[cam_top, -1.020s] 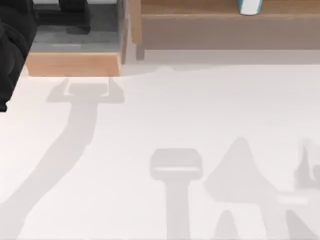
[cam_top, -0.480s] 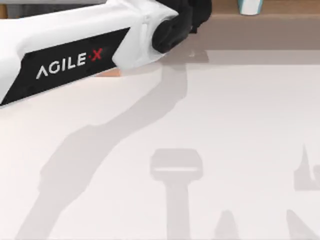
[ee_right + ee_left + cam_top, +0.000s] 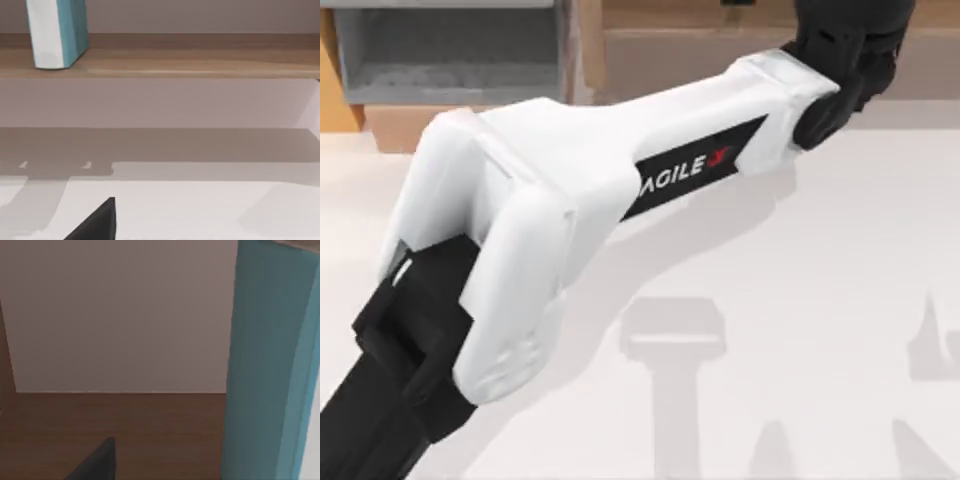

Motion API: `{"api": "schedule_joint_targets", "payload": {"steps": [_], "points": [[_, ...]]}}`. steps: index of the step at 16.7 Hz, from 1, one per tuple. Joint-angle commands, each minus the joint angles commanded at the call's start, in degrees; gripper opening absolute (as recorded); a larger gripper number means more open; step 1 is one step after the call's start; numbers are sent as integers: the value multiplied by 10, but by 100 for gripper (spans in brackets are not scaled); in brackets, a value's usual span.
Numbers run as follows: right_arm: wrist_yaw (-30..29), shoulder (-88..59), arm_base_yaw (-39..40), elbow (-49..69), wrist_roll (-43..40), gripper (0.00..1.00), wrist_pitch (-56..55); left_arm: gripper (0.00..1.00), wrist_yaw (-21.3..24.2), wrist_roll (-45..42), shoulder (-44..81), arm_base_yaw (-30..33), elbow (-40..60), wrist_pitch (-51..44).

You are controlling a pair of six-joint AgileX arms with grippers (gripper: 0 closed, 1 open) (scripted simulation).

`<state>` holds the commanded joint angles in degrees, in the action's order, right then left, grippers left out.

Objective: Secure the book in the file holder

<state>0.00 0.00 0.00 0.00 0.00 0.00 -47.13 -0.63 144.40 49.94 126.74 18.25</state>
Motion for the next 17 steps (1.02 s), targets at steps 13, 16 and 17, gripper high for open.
{"api": "schedule_joint_targets", "payload": {"steps": [13, 16, 17], "points": [[0, 0, 0, 0, 0, 100, 0, 100, -12, 1, 112, 9, 134, -16], [0, 0, 0, 0, 0, 100, 0, 100, -8, 1, 133, 8, 175, -38], [0, 0, 0, 0, 0, 100, 0, 100, -7, 2, 146, 7, 200, -50]]}}
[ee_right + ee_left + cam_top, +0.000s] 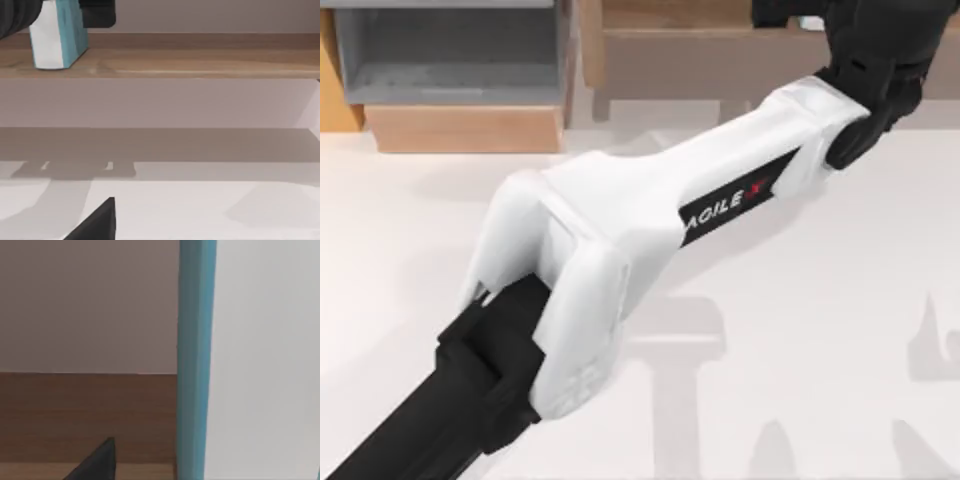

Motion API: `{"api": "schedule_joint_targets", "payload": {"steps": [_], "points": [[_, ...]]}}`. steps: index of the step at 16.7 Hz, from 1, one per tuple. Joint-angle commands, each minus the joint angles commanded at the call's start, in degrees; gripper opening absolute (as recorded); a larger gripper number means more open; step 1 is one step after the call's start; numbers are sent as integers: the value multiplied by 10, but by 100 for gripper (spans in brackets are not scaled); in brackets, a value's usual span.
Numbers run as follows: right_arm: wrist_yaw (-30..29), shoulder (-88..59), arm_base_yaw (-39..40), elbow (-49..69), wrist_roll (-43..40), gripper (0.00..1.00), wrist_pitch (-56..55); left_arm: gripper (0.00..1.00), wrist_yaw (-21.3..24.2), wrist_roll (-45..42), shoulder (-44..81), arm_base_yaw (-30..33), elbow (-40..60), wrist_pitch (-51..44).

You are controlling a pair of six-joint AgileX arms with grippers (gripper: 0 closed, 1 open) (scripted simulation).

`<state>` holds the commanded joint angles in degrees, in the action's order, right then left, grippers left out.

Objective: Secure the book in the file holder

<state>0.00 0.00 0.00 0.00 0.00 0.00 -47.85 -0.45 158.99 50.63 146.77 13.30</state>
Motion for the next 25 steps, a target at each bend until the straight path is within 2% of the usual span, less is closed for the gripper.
{"api": "schedule_joint_targets", "payload": {"steps": [5, 11, 24, 25], "points": [[0, 0, 0, 0, 0, 100, 0, 100, 7, 1, 64, -7, 136, -66], [0, 0, 0, 0, 0, 100, 0, 100, 8, 2, 77, -8, 157, -79], [0, 0, 0, 0, 0, 100, 0, 2, 8, 2, 77, -8, 157, -79], [0, 0, 0, 0, 0, 100, 0, 0, 8, 2, 77, -8, 157, -79]]}}
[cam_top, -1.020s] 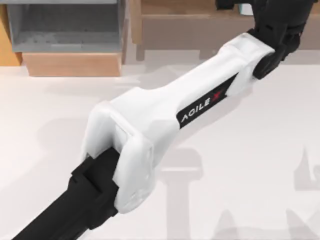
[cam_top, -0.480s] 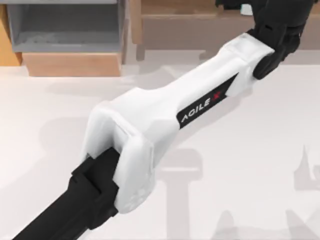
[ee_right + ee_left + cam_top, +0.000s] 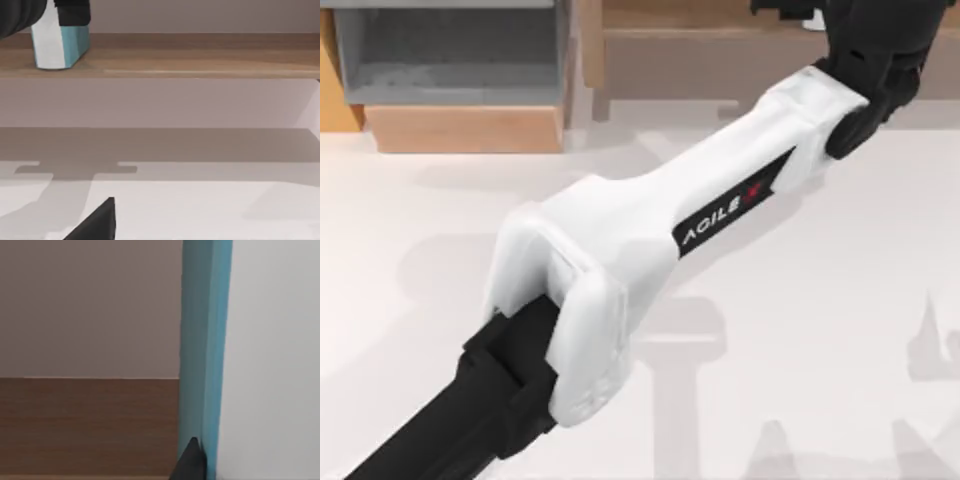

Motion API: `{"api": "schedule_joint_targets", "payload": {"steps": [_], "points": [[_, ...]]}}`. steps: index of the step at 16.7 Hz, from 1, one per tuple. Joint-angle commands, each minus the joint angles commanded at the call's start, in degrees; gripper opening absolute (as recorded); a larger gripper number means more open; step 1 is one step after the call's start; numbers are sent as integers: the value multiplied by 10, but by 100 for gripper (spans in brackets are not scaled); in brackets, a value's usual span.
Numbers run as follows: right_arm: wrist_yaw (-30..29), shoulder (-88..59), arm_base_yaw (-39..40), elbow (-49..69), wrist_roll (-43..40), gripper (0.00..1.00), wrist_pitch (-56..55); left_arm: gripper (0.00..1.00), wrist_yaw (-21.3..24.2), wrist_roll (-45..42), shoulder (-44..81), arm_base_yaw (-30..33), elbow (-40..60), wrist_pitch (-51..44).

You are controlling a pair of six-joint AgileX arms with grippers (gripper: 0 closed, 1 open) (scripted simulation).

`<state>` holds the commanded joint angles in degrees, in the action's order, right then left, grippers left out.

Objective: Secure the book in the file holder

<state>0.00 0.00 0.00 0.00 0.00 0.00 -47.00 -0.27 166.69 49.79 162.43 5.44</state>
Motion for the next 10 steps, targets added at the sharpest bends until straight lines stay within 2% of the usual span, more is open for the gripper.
{"api": "schedule_joint_targets", "payload": {"steps": [10], "points": [[0, 0, 0, 0, 0, 100, 0, 0, 1, -1, 1, 4, 6, -7]]}}
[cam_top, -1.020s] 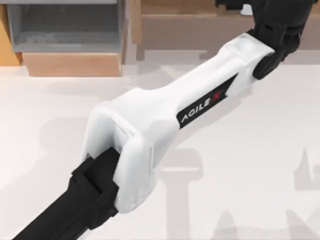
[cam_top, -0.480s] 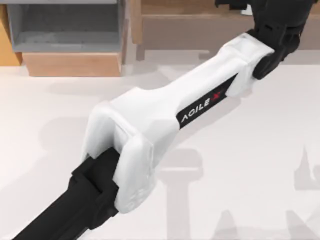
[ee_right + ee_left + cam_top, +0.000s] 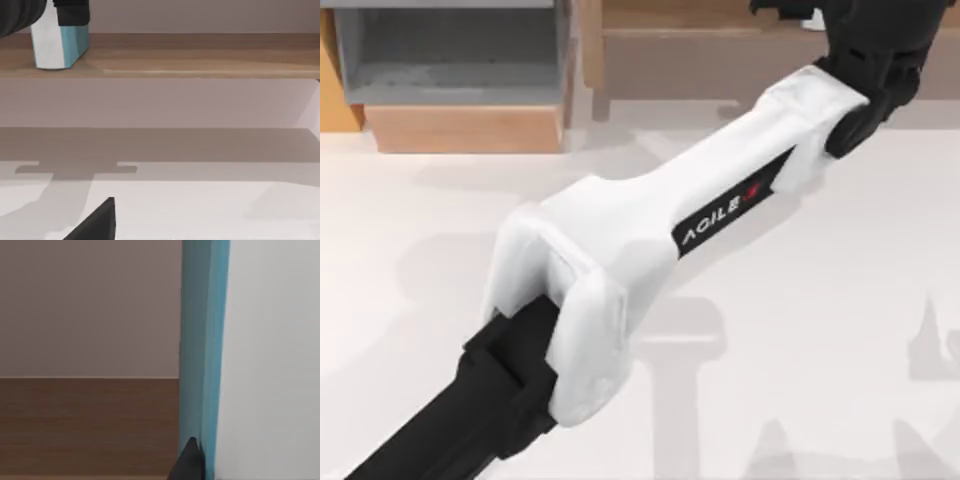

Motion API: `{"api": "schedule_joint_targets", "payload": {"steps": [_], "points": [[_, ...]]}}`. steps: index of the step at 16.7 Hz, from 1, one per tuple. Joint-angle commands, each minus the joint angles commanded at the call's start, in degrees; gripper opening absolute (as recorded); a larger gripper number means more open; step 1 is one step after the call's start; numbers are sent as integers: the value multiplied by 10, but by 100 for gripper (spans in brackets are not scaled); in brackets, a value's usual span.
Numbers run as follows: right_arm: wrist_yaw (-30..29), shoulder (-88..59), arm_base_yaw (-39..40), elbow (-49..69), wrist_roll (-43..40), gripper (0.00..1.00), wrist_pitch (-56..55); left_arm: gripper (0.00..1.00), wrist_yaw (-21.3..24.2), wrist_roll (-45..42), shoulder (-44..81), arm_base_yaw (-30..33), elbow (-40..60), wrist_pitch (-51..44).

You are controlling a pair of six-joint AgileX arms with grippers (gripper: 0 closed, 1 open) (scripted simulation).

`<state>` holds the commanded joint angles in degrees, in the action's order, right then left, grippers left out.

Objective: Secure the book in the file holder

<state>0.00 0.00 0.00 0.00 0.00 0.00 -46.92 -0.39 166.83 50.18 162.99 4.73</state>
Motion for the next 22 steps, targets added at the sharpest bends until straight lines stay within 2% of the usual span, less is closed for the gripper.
{"api": "schedule_joint_targets", "payload": {"steps": [5, 12, 17, 22], "points": [[0, 0, 0, 0, 0, 100, 0, 0, -1, 0, 1, -1, 32, -28], [0, 0, 0, 0, 0, 100, 0, 0, -6, -15, -18, 6, 2, -12], [0, 0, 0, 0, 0, 100, 0, 0, -30, -86, -108, 42, -158, 54], [0, 0, 0, 0, 0, 100, 0, 0, -55, -198, -251, 91, -411, 145]]}}
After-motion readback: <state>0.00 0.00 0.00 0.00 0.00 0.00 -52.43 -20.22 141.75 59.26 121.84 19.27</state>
